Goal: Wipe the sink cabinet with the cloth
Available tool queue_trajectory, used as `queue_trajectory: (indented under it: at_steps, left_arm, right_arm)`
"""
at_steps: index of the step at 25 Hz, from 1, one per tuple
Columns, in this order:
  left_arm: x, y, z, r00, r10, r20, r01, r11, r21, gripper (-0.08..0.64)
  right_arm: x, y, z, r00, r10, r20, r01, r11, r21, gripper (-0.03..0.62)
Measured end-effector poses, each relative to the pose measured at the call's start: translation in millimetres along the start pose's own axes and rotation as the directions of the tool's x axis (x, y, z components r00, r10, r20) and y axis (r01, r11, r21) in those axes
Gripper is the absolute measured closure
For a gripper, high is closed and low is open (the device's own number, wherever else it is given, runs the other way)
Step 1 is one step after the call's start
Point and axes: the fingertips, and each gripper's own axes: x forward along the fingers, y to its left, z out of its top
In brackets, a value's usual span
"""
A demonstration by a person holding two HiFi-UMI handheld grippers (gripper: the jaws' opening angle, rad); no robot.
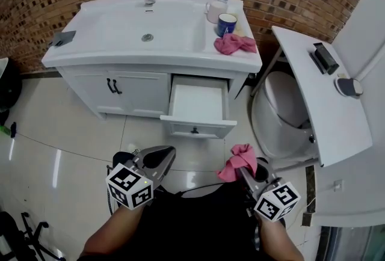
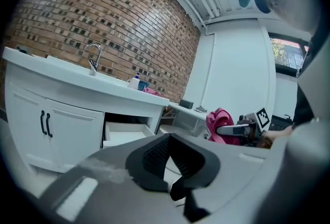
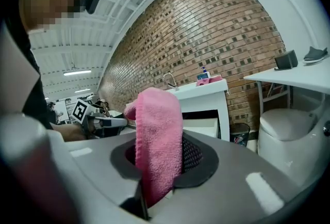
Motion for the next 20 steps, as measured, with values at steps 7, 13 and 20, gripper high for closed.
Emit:
queue_trajectory:
  at_steps: [7,13,20]
  left_arm:
    - [-3.7,1.1,-4.1,1.0,0.006,-0.004,-0.006,1.0,-0.005,0.555]
    - [-3.9,4.7,-5.5,1.0,0.021,-0.016,-0.02,1.0,0.019,0.555]
    - [-3.3,4.7,-6.4,1.0,0.011,-0.014,-0.011,1.0,-0.006,0.555]
  right_arm:
    - [3.8,12.4,-11.8,0.999,0.033,-0.03,-0.032,0.999,0.006,0.497]
    - [7.3,10.6,-8.8,0.999,0.034,-0.041,-0.035,0.999,-0.008,0.499]
    - [6.0,13.0,-15.1,0.997,0.042,-0.06,-0.043,0.999,-0.015,0.499]
